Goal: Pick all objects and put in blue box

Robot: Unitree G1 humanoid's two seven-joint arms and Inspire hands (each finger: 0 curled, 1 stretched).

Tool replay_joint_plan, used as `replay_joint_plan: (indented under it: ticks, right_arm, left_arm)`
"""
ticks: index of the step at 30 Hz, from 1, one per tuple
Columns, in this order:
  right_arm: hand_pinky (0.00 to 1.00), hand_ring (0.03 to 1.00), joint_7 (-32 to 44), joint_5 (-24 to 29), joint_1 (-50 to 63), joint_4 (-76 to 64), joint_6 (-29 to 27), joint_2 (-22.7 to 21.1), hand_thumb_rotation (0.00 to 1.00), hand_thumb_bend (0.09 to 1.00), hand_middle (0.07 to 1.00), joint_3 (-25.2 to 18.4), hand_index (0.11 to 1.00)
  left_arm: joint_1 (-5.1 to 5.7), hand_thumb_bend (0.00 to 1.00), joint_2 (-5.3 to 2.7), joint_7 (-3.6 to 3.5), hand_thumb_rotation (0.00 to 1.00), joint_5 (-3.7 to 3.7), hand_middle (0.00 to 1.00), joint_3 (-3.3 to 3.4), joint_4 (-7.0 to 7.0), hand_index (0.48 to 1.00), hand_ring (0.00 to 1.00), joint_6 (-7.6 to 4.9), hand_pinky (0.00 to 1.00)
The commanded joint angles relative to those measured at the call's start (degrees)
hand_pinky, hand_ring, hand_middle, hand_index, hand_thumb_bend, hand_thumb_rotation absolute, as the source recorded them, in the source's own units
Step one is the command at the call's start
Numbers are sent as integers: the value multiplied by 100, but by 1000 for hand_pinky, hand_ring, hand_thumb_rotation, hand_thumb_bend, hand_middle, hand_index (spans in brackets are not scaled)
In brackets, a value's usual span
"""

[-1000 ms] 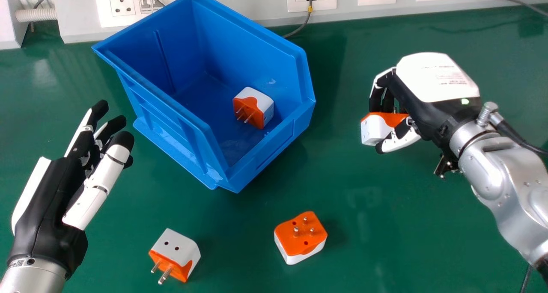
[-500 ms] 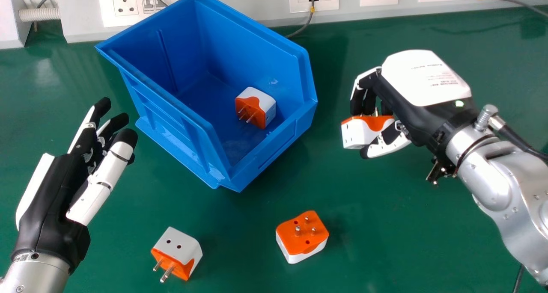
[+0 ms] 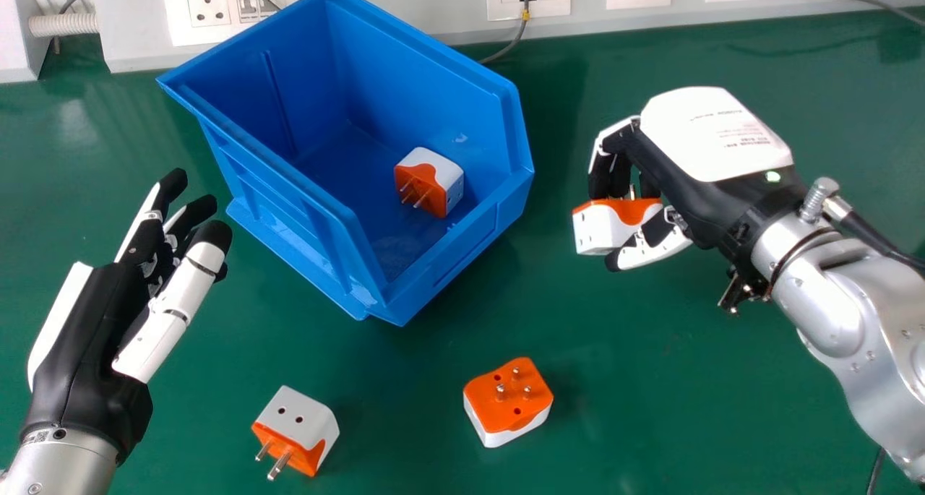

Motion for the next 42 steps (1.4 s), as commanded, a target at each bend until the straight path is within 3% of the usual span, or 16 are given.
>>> replay_joint_plan:
  ticks: [1,14,21,25,29,32,35,42]
  right_arm:
    - [351,425,39,2,-164,-297,12,23,0,495,524,-149,500]
    - [351,422,28,110,-500,-532,-427,187,0,495,521,-155,504]
    - [346,420,-70,131,-848,-338,-717,438,0,493,520,-118,514]
    - [340,420,-109,138,-1051,-162,-829,642,0,492,522,-82,519]
    - [334,418,-107,200,-1296,127,-939,855,0,491,521,-36,527]
    - [330,419,-148,159,-1513,389,-974,1033,0,490,523,34,533]
    - [327,423,-255,65,-1711,659,-1000,1186,0,490,526,120,533]
    - [335,425,-624,-153,-2242,1474,-900,1584,0,492,526,348,521]
  left_arm:
    - [-5,425,36,-6,681,-8,942,35,-108,976,931,-122,857]
    - [-17,424,30,28,680,27,942,-5,-168,977,931,-71,857]
    - [-49,422,31,50,680,66,943,-38,-139,977,932,-78,857]
    - [-50,423,9,78,680,84,943,-59,-189,977,932,-42,857]
    - [-66,423,-21,169,680,153,943,-106,-294,977,933,71,858]
    - [-14,423,-62,268,680,221,944,-187,-423,977,933,155,860]
    - [19,428,-88,331,681,256,943,-226,-526,974,930,232,857]
    - [11,448,-106,387,685,320,936,-275,-584,968,920,341,850]
